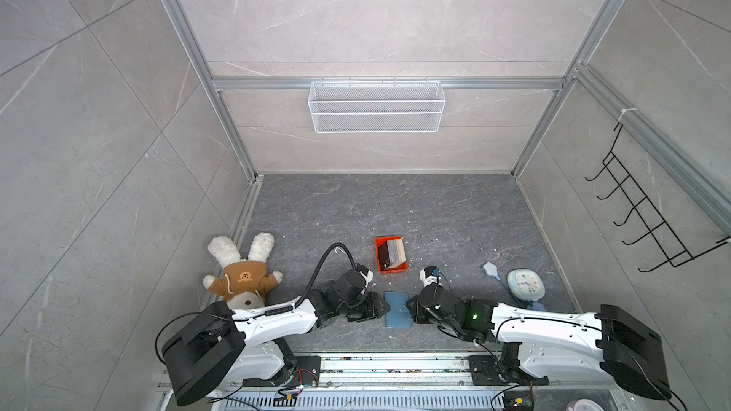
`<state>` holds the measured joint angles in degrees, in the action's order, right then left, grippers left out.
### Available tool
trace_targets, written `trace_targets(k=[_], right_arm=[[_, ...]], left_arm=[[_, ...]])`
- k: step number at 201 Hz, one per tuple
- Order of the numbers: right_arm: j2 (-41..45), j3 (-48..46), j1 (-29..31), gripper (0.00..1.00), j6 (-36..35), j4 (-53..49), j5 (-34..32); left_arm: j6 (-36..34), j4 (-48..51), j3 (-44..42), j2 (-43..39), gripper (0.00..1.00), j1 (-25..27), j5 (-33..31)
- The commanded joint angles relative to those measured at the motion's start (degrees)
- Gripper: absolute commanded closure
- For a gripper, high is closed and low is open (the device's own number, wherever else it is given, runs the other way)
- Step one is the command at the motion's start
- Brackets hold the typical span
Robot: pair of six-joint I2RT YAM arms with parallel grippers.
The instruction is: Put the credit cards into the card holder
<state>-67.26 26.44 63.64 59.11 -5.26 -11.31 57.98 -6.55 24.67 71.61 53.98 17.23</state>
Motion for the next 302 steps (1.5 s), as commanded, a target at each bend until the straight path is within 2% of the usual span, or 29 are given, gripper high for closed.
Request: trace_targets(k=[1, 76, 156, 196, 258, 302], right_arm=[[-1.41, -1.95, 0.28, 0.69, 4.19, 1.91, 0.47], [-5.99, -3.39, 0.17, 0.7, 8.35, 7.2, 1.83], [-7.85, -5.06, -0.84, 0.73, 9.4, 10.29, 1.81], [-9.7, -5.17, -0.98, 0.75, 9.36, 11.46, 2.44], [-9.35, -4.99, -1.01, 0.76, 9.01, 9.46, 1.57], [-9.06, -4.94, -1.0, 0.76, 8.89, 9.3, 1.54]], left_arm=[[-0.27, -3.6, 0.97, 2.47, 0.54, -0.09, 3.43], [1.04, -11.65, -0.3, 8.5, 0.49, -0.01, 5.77], [1.47, -11.64, 1.11, 12.56, 0.45, -0.01, 7.16], [2.84, -15.1, 0.4, 12.43, 0.46, -0.01, 7.73], [2.78, -16.02, -0.17, 7.9, 0.58, 0.03, 7.8], [2.58, -16.04, 0.26, 8.3, 0.69, -0.01, 7.81]])
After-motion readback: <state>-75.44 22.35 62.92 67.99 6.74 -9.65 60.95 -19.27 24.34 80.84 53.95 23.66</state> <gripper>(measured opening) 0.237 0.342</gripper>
